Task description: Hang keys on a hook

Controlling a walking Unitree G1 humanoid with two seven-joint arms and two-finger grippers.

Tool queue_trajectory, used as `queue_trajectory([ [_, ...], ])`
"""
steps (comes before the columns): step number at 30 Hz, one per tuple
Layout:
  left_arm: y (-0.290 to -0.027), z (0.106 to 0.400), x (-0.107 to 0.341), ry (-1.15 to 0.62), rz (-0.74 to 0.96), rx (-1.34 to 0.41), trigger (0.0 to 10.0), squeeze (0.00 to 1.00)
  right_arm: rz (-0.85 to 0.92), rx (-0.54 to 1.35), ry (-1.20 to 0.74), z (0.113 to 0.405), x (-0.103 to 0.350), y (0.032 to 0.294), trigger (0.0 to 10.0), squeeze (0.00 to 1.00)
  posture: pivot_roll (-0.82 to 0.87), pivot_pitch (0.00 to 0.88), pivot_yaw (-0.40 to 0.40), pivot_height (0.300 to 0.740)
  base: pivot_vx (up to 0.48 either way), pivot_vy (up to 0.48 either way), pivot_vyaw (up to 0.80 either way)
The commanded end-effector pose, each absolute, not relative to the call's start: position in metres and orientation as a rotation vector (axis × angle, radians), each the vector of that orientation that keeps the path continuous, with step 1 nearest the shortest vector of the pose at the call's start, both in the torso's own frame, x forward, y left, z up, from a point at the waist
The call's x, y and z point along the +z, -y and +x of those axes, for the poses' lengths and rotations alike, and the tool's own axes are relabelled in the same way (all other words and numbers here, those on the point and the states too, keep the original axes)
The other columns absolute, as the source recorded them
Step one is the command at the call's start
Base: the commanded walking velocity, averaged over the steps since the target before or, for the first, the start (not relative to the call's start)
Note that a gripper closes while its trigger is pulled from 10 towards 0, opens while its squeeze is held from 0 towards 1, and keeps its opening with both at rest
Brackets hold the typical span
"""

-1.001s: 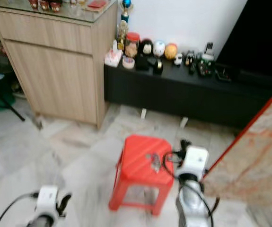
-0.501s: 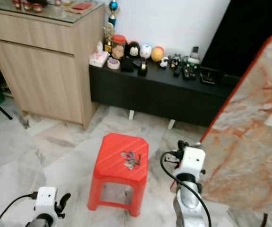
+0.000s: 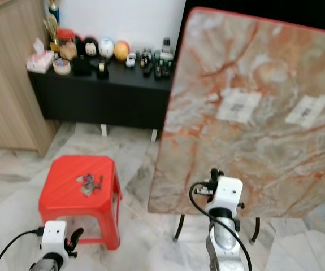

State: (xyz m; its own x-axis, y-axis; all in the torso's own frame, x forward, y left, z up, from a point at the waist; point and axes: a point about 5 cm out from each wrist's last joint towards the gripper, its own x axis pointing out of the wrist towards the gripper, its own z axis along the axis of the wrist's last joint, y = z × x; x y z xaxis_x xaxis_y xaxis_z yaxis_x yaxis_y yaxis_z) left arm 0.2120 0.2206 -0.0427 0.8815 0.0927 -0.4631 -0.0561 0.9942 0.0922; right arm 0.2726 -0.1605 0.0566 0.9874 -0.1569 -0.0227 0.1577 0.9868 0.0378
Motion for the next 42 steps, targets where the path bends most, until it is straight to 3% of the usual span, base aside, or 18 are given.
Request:
queue_trajectory([
  [1, -0.212, 0.21, -0.046, -0.492, 0.059, 0.067, 10.0, 0.0, 0.013, -0.19, -0.013, 0.27, 0.057, 0.172, 10.0, 0.0, 0.06, 0.043, -0.13, 0.74, 0.0, 0.0, 0.0],
  [25, -0.214, 0.213, -0.043, -0.472, 0.005, 0.102, 10.0, 0.0, -0.054, -0.136, 0.041, 0.278, 0.067, 0.165, 10.0, 0.0, 0.06, 0.044, -0.132, 0.74, 0.0, 0.0, 0.0],
  [36, -0.216, 0.216, -0.043, -0.478, 0.002, 0.105, 10.0, 0.0, -0.061, -0.135, 0.045, 0.281, 0.069, 0.164, 10.0, 0.0, 0.05, 0.046, -0.131, 0.74, 0.0, 0.361, 0.0],
  [42, -0.215, 0.213, -0.044, -0.482, 0.01, 0.101, 10.0, 0.0, -0.065, -0.146, 0.046, 0.28, 0.068, 0.164, 10.0, 0.0, 0.05, 0.0, -0.122, 0.74, 0.0, 0.0, 0.0],
])
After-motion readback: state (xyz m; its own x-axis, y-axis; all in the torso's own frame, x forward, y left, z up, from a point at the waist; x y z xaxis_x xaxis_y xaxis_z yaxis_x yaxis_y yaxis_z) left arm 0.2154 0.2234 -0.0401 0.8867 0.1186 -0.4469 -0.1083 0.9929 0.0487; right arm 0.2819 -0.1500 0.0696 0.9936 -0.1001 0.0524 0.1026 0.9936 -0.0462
